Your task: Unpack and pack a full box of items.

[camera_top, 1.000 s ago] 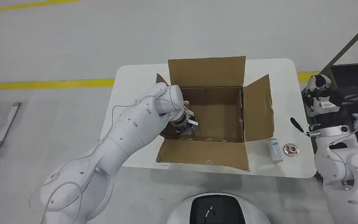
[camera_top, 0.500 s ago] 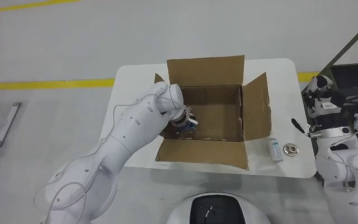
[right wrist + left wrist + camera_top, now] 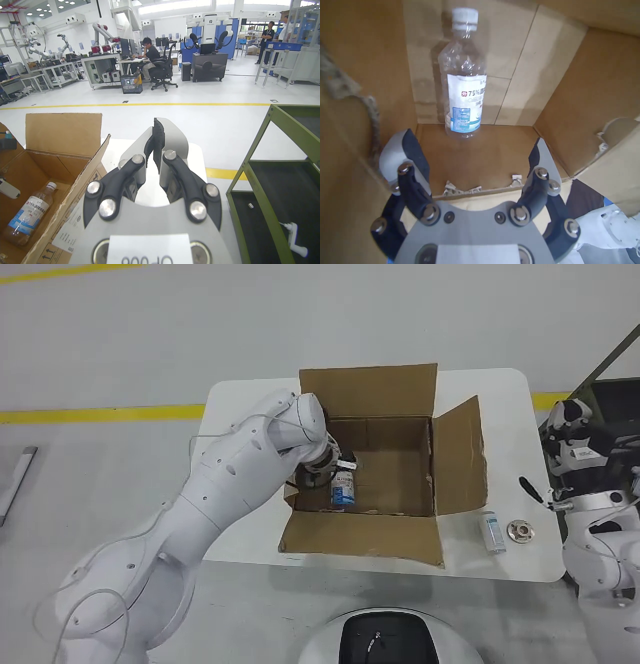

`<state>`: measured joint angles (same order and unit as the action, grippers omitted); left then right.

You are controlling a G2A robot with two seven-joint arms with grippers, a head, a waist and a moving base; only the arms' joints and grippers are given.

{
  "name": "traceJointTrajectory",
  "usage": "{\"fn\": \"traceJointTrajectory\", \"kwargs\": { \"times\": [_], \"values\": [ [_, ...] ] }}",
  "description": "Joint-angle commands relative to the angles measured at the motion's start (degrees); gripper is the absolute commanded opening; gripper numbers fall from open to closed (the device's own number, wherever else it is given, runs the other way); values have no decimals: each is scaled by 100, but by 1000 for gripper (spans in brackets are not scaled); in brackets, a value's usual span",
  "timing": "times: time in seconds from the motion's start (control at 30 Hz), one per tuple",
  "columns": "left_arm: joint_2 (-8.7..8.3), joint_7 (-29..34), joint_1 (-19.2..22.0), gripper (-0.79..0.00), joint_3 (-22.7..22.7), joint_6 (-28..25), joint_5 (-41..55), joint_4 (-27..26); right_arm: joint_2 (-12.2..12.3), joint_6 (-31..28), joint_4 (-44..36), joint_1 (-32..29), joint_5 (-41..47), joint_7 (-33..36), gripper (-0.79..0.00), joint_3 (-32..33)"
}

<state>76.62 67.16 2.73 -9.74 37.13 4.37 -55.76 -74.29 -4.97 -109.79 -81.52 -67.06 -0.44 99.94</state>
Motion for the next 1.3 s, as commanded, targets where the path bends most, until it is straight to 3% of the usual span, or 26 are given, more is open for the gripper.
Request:
{"fn": "traceJointTrajectory", "kwargs": {
  "times": [0.0, 0.1, 0.33, 0.47, 0.63, 1.13, 1.27],
  "values": [
    [-149, -83, 154, 0, -25, 83, 90, -342, 3, 0, -5, 4, -2, 13, -785, -5],
    [-413, -180, 302, 0, -64, 179, 107, -818, 12, -25, -7, 8, -34, 96, -785, -9],
    [-1103, -331, 434, 0, -364, 330, -39, -2083, 110, -430, 70, -52, -874, 1456, -785, -2],
    [-1491, -462, 273, 0, -803, 257, -124, -2805, 136, -498, 55, -171, -946, 2016, -785, 37],
    [-1883, -895, -280, 0, -1405, -288, -36, -3429, 165, -613, -49, -262, -917, 2417, -785, 105],
    [-1931, -1156, -461, 0, -1587, -542, 46, -3521, 167, -567, -93, -281, -839, 2271, -785, 109],
    [-2010, -1124, -441, 0, -1822, -636, -147, -3518, 198, -608, -198, -201, -863, 2760, -785, 183]
  ]
}}
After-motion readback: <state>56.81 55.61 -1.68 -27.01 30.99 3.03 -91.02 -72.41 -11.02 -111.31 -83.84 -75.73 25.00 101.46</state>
